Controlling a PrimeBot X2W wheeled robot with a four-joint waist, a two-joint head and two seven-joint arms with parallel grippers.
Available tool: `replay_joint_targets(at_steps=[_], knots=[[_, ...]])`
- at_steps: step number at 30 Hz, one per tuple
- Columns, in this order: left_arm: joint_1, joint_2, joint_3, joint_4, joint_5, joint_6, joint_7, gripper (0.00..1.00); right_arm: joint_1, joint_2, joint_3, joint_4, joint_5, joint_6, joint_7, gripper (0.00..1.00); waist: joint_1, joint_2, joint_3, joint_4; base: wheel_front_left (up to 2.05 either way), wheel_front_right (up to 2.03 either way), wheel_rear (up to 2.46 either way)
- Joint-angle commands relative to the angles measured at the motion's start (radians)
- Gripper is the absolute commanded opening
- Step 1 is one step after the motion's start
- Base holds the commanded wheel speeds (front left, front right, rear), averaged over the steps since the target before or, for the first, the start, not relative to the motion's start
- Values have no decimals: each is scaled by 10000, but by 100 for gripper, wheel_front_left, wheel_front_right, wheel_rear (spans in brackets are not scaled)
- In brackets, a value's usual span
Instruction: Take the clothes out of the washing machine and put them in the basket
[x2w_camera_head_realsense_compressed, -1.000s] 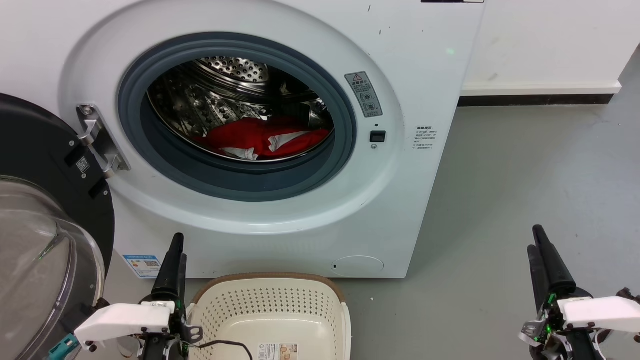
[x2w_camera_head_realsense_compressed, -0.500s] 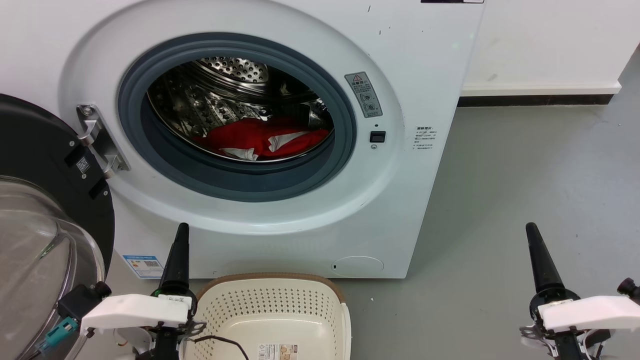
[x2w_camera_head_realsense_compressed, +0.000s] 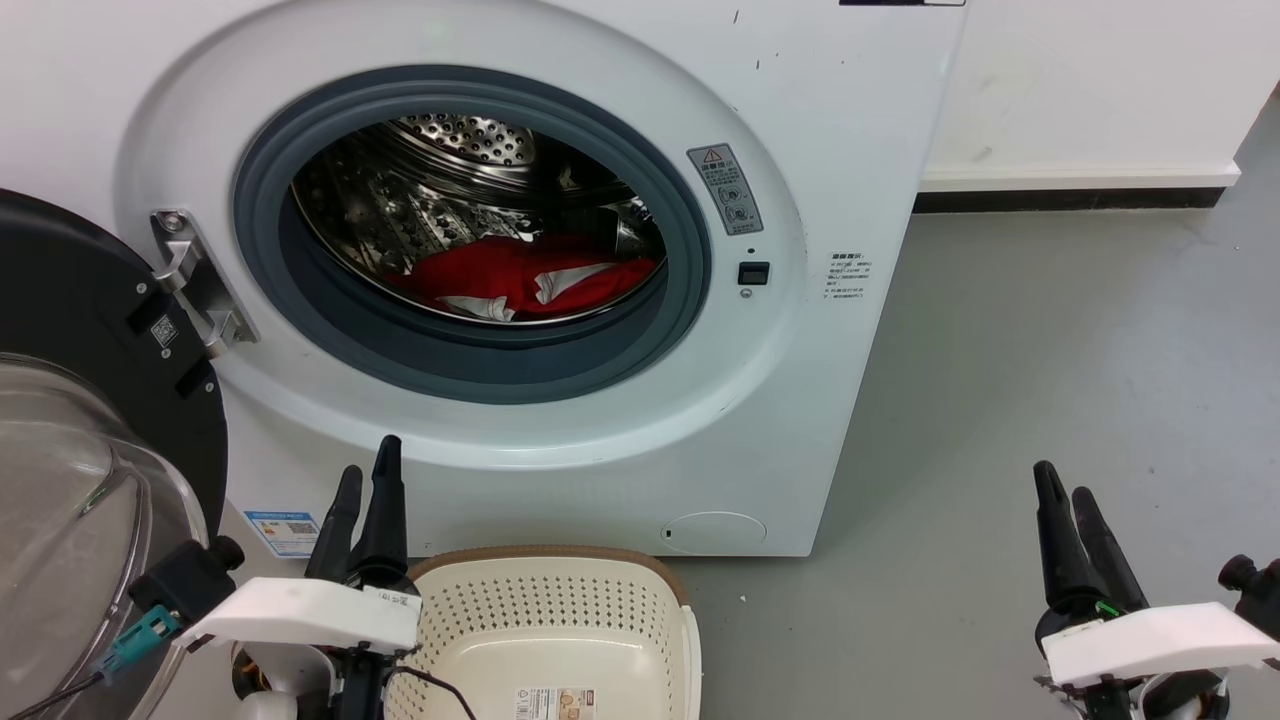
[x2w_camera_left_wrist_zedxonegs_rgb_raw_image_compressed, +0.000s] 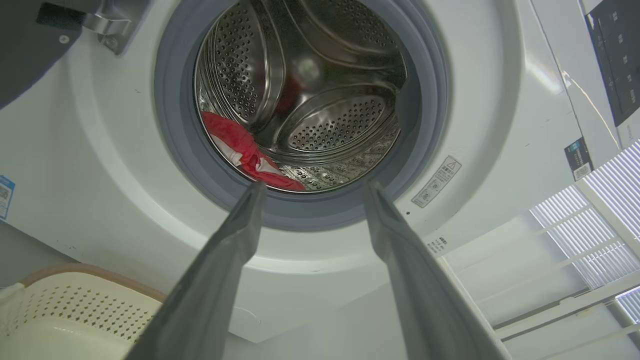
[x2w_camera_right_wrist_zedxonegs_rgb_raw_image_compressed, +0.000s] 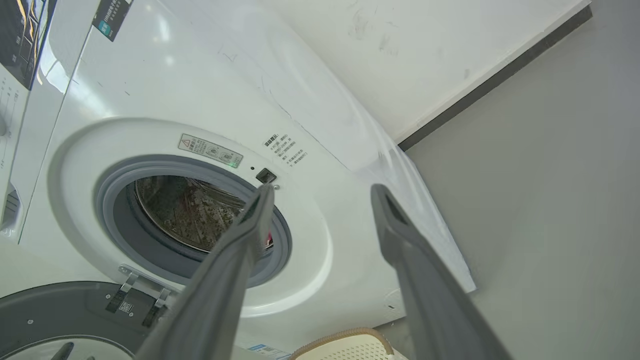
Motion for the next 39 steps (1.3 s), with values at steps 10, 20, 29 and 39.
replay_joint_targets(at_steps=[10,20,29,39], knots=[[-209,118,-154,-113,1800,-4,-389,100,189,-11,79,-387,-1816,1,-198,100,0,0,-35,-1,0,0,0],[-279,112,-216,72,3000,-3,-673,100,375,-9,76,-553,-3158,1,-204,100,0,0,-62,60,0,0,0],[-359,123,-305,203,3992,-3,-896,100,425,-7,18,-560,-3983,0,-337,100,0,0,-65,80,0,0,0],[-383,161,-324,339,5147,-3,-1187,100,583,-5,-6,-561,-5251,0,-345,100,0,0,-91,29,0,0,0]])
